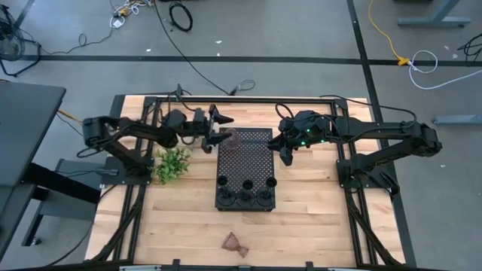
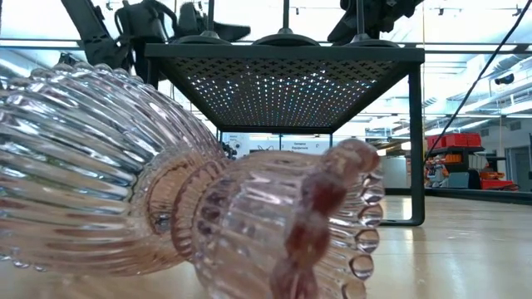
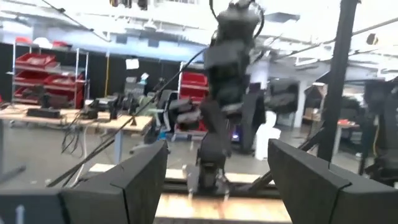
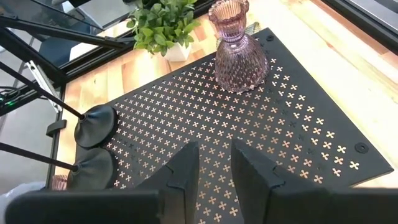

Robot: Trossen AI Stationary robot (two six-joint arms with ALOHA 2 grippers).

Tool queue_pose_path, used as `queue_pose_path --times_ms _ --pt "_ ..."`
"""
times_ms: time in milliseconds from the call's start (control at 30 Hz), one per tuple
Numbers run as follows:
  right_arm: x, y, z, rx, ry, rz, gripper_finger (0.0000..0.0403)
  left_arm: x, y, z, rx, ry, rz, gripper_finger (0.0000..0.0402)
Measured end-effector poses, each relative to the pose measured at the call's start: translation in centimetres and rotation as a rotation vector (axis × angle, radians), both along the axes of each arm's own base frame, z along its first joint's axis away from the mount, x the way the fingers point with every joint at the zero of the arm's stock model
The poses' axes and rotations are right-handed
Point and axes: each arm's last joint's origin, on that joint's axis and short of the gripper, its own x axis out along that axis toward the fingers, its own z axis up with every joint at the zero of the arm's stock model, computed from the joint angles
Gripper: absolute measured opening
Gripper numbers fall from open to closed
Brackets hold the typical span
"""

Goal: Pick & Place candle stick holders
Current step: Put the green glass candle holder on the shelf

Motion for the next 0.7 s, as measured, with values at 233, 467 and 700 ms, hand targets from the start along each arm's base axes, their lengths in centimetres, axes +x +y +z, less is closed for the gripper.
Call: queue_pose_path --times_ms 233,467,700 --pt "0.0 0.0 0.0 -0.001 0.006 0.001 0.0091 -2.8 0.6 2.0 -0.045 0.205 0.044 0.0275" --pt "-0.1 0.0 -0.1 -0.004 0.011 0.003 0.0091 -7.8 -0.1 3.6 -0.033 0.439 0.324 0.0275" --pt "0.0 0.0 -0.1 -0.011 0.011 -0.001 0.0091 -12.0 -1.6 3.3 -0.134 0.638 0.503 0.0275"
